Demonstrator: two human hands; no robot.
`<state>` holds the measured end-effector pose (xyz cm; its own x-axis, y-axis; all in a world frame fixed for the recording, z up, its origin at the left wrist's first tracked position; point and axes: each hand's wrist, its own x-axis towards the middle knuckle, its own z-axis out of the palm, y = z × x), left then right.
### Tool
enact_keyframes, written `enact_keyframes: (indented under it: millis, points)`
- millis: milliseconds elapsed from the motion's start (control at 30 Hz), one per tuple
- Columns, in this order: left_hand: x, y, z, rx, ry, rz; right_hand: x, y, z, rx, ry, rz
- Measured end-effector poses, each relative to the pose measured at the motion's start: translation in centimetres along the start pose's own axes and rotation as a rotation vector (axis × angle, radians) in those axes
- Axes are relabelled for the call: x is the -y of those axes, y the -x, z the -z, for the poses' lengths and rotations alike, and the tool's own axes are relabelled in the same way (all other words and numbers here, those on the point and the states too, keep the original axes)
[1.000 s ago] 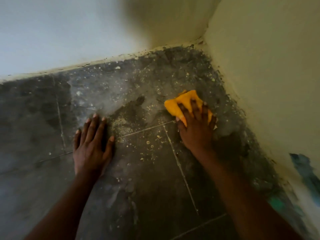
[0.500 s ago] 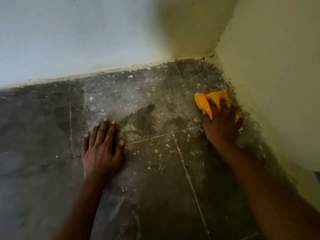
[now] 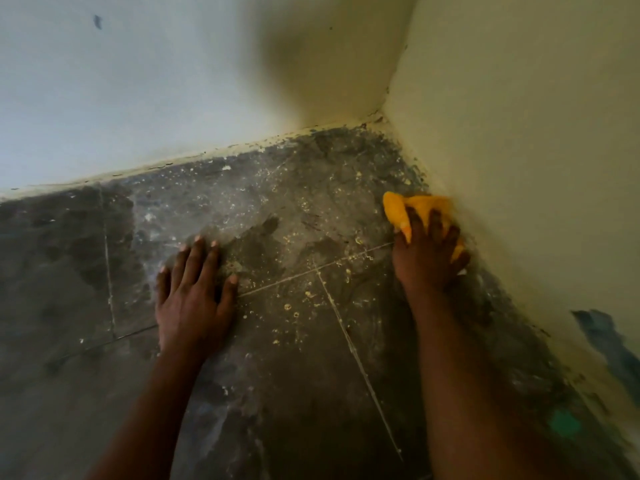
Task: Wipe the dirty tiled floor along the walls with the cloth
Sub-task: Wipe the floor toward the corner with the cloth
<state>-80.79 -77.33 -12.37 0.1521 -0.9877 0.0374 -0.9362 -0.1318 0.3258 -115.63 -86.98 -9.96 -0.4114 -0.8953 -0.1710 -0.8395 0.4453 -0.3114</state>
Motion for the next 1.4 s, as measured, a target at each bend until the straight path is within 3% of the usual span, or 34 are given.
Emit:
enact_keyframes:
  millis: [133,233,333,433,633,733,800,867,967,1100,1200,1333,1400]
  points:
    - [-0.3,0.2,0.3,-0.01,0.036,0.008,-3.4,7.1,-1.4,-0.1,0.055,0.052]
    - [-0.1,-0.1,0.4,-0.009,0.028,-0.002,-4.0,4.7,-0.4,-0.067,-0.007,-0.123]
    - [0.1,0.2,0.1,-0.019,0.018,-0.006,-2.0,0.2,0.3,-0.07,-0.024,-0.127]
    - [-0.2,0.2,0.0,-0.024,0.009,-0.018,0.7,-1.0,-0.5,-0.055,-0.03,-0.035]
    - [1.8,-0.9,1.3,0.007,-0.05,0.016,3.8,8.3,-5.1,-0.113,0.055,0.353]
    - [2.7,-0.8,1.4,-0.034,-0.053,0.054,4.3,7.4,-5.5,-0.159,0.02,0.25]
    - [2.6,-0.5,1.1,-0.061,-0.048,0.072,7.5,4.9,-5.6,-0.137,-0.029,0.165]
    - [2.6,-0.4,1.2,-0.091,0.001,0.122,11.8,3.8,-6.4,-0.097,-0.052,0.199]
    - [3.9,-0.6,2.3,-0.143,0.01,0.185,16.0,7.5,-8.5,-0.068,-0.016,0.424]
    - [9.3,-1.4,4.7,-0.177,-0.108,0.27,15.0,15.4,-9.8,-0.061,0.086,0.697]
    - [13.5,-1.1,5.7,-0.099,-0.098,0.298,14.8,15.0,-10.2,-0.094,0.07,0.661]
    - [13.8,-0.5,5.0,-0.124,-0.079,0.3,21.0,12.7,-12.3,-0.121,-0.036,0.501]
    - [13.9,-0.4,4.7,-0.15,-0.073,0.312,23.6,13.9,-13.2,-0.08,-0.038,0.571]
